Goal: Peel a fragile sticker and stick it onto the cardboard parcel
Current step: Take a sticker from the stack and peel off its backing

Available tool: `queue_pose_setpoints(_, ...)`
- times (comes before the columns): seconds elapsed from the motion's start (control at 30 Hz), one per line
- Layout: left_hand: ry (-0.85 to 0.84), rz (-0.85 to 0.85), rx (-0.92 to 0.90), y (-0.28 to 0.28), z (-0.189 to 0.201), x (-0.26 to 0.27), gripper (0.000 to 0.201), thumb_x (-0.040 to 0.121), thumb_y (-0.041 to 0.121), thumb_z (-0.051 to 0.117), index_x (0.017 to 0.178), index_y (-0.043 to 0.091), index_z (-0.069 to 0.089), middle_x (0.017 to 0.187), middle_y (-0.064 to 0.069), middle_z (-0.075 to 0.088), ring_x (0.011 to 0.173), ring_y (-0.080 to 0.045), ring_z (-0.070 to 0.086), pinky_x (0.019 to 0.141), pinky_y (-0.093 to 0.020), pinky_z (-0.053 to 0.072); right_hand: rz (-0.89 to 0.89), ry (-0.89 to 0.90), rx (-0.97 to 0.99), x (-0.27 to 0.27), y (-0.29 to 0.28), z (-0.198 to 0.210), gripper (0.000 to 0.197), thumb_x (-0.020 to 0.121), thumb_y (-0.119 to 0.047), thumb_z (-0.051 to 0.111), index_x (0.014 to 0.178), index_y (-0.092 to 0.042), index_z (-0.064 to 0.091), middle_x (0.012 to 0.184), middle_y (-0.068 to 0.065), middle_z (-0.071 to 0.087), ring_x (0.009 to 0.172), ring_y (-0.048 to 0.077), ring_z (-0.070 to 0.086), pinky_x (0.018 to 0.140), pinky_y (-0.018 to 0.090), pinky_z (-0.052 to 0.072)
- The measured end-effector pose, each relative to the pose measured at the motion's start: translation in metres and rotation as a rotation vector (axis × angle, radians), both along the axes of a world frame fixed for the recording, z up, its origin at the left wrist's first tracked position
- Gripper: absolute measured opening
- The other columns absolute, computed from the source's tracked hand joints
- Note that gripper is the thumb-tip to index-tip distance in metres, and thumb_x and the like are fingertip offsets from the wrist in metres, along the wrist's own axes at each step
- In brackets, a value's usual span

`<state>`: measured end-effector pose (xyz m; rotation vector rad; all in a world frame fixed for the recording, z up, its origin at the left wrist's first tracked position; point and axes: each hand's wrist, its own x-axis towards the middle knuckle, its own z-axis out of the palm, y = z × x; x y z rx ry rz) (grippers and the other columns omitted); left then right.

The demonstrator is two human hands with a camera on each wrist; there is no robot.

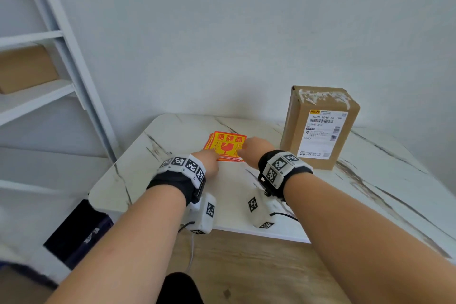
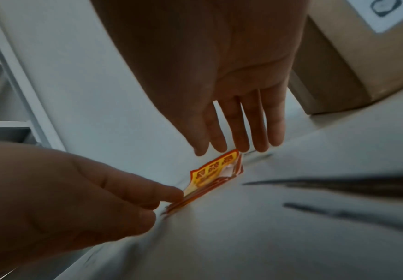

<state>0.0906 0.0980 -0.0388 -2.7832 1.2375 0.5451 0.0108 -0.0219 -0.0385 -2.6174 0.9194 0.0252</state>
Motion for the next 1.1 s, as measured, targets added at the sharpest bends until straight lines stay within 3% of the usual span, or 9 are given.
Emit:
queue_pose_setpoints(0.1, 0.029, -0.015, 0.014, -0.002, -0.001, 0.002, 0.051, 0.098, 0.004, 0.035, 0.149, 0.008, 0.031, 0.155, -0.012, 0.033, 0.141, -0.029, 0.037, 0.113, -0.036, 0.032, -0.103, -0.018, 0.03, 0.008, -0.004, -0.009, 0.027, 0.097, -0.031, 0.046, 0.091, -0.008, 0.058, 0.092, 0.01, 0.06, 0.085, 0.026, 0.057, 0.074, 0.033, 0.046)
queue_pose_setpoints(0.3, 0.043, -0.047, -0.027, -0.001, 0.003, 0.007, 0.049, 0.095, -0.001, 0.033, 0.141, 0.009, 0.047, 0.145, -0.016, 0.047, 0.132, -0.03, 0.047, 0.109, -0.035, 0.038, -0.171, -0.027, -0.004, 0.018, -0.008, -0.023, 0.019, 0.089, -0.028, 0.053, 0.083, -0.011, 0.057, 0.084, 0.007, 0.06, 0.086, 0.027, 0.061, 0.075, 0.035, 0.051)
queue_pose_setpoints(0.4, 0.061, -0.025, -0.065, -0.001, 0.002, 0.01, 0.049, 0.095, -0.002, 0.032, 0.139, 0.01, 0.05, 0.146, -0.017, 0.045, 0.133, -0.03, 0.046, 0.111, -0.036, 0.037, -0.198, -0.056, 0.021, 0.022, -0.006, -0.026, 0.014, 0.083, -0.023, 0.055, 0.088, -0.011, 0.06, 0.087, 0.008, 0.061, 0.1, 0.031, 0.063, 0.077, 0.035, 0.052)
queue_pose_setpoints(0.53, 0.126, 0.023, -0.11, -0.002, 0.003, 0.011, 0.041, 0.096, 0.006, 0.039, 0.134, 0.007, 0.057, 0.143, -0.011, 0.052, 0.131, -0.027, 0.049, 0.111, -0.034, 0.037, -0.226, -0.105, 0.086, 0.022, -0.001, -0.028, 0.028, 0.08, -0.02, 0.052, 0.102, -0.011, 0.066, 0.102, 0.011, 0.068, 0.103, 0.031, 0.061, 0.086, 0.039, 0.055)
queue_pose_setpoints(0.6, 0.178, 0.079, -0.192, -0.003, 0.005, 0.011, 0.036, 0.096, 0.015, 0.047, 0.127, 0.007, 0.063, 0.135, -0.01, 0.06, 0.126, -0.026, 0.054, 0.107, -0.032, 0.041, -0.223, -0.125, 0.099, 0.021, 0.001, -0.027, 0.03, 0.079, -0.021, 0.052, 0.105, -0.012, 0.066, 0.105, 0.011, 0.068, 0.105, 0.031, 0.06, 0.088, 0.04, 0.054)
queue_pose_setpoints(0.7, 0.202, 0.181, -0.39, -0.002, 0.006, 0.015, 0.029, 0.092, 0.012, 0.052, 0.113, 0.011, 0.073, 0.121, -0.009, 0.069, 0.117, -0.025, 0.061, 0.104, -0.035, 0.045, -0.193, -0.128, 0.089, 0.021, -0.001, -0.027, 0.03, 0.082, -0.019, 0.052, 0.11, -0.015, 0.065, 0.109, 0.009, 0.066, 0.106, 0.03, 0.059, 0.091, 0.041, 0.053)
queue_pose_setpoints(0.8, 0.044, 0.238, -0.46, 0.0, 0.005, 0.021, 0.039, 0.092, 0.005, 0.044, 0.119, 0.018, 0.069, 0.132, -0.005, 0.062, 0.12, -0.026, 0.058, 0.103, -0.035, 0.045, -0.152, -0.117, 0.083, 0.019, -0.004, -0.029, 0.026, 0.085, -0.017, 0.053, 0.105, -0.018, 0.069, 0.108, 0.008, 0.067, 0.104, 0.029, 0.059, 0.091, 0.042, 0.054)
queue_pose_setpoints(0.93, -0.017, 0.241, -0.303, -0.001, 0.001, 0.029, 0.041, 0.095, 0.008, 0.042, 0.133, 0.01, 0.058, 0.139, -0.011, 0.056, 0.127, -0.028, 0.054, 0.103, -0.034, 0.043, -0.143, -0.133, 0.099, 0.018, -0.009, -0.032, 0.021, 0.086, -0.018, 0.057, 0.099, -0.02, 0.074, 0.105, 0.006, 0.068, 0.104, 0.028, 0.06, 0.093, 0.041, 0.053)
queue_pose_setpoints(1.1, -0.012, 0.276, -0.375, -0.005, -0.001, 0.033, 0.035, 0.092, 0.007, 0.053, 0.125, 0.013, 0.065, 0.133, -0.009, 0.061, 0.12, -0.028, 0.058, 0.099, -0.035, 0.047, -0.161, -0.162, 0.141, 0.019, -0.012, -0.035, 0.016, 0.085, -0.018, 0.062, 0.094, -0.019, 0.075, 0.105, 0.005, 0.068, 0.106, 0.026, 0.06, 0.094, 0.043, 0.053)
